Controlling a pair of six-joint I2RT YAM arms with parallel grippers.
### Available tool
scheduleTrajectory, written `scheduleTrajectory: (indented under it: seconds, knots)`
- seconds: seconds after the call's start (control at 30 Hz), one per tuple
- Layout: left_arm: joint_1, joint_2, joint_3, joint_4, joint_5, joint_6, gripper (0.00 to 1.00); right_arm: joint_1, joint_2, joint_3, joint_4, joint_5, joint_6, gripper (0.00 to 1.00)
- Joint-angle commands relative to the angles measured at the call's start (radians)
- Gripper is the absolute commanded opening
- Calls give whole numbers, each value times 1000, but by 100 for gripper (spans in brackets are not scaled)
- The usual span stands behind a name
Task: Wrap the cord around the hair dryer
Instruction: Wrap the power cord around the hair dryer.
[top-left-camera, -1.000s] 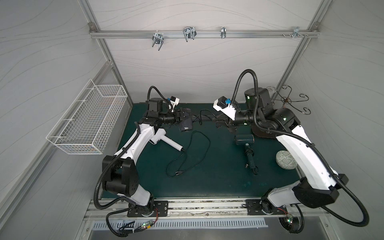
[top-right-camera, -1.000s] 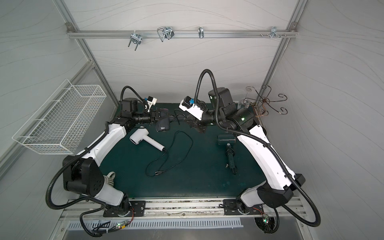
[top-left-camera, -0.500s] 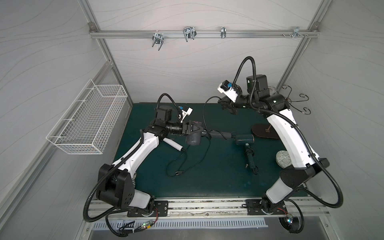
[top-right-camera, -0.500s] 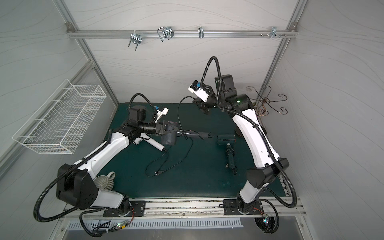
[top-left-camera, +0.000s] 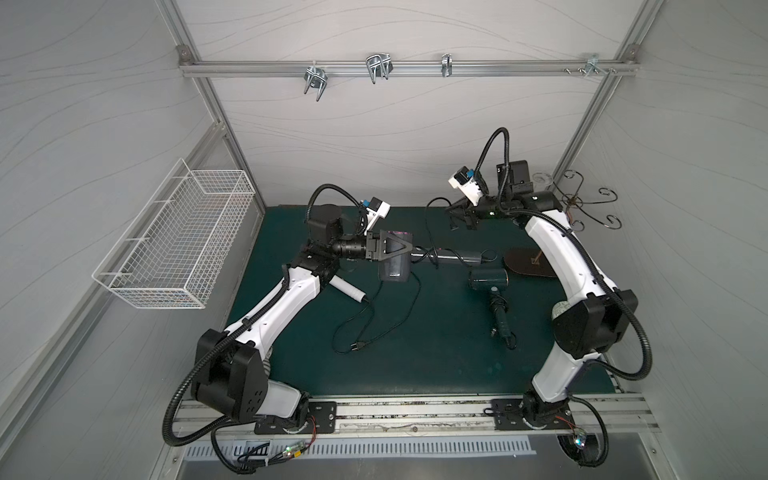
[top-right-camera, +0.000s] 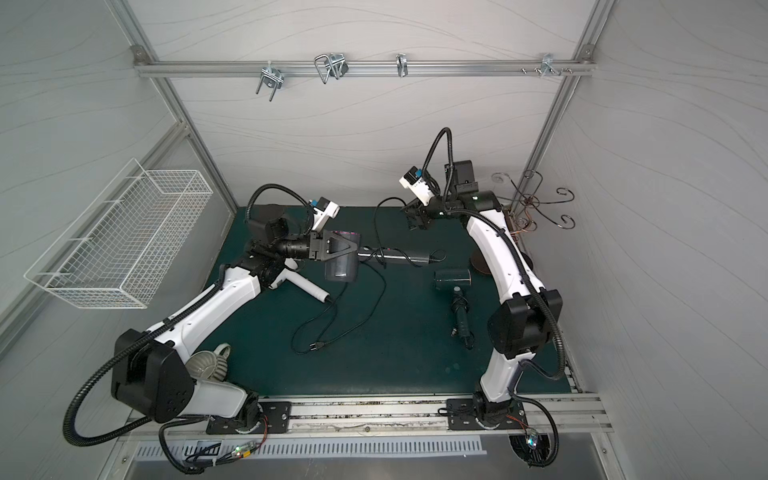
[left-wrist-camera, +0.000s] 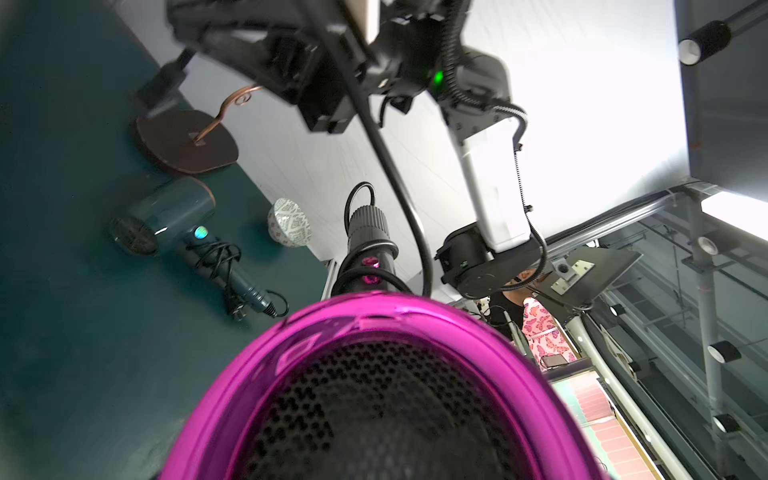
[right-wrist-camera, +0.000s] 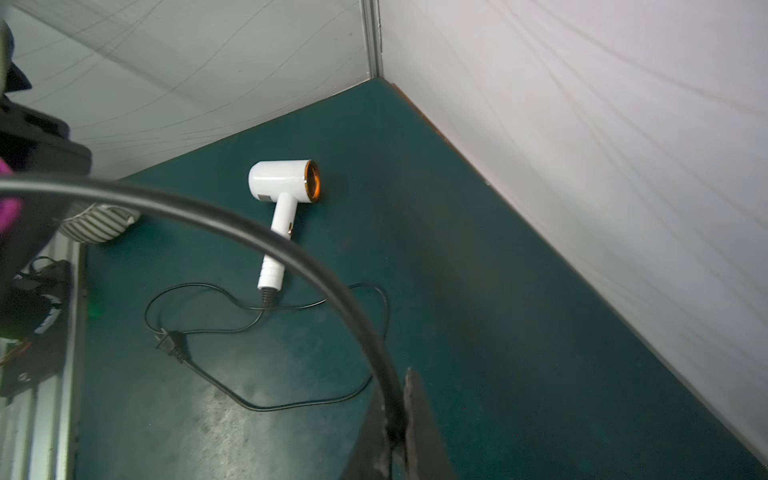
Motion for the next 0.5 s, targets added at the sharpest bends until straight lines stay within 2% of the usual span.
scheduleTrajectory:
  seconds: [0.0,0.37,0.47]
  knots:
    - [-3,1,93,245,44,-118,0,-11,4,-46,61,-93,46,0]
    - [21,40,157,278,40,-130,0,-56,-53,-264,254,-215,237,0]
    - [56,42,156,352,23,-190,0,-57,-81,-325,315,-217,290,0]
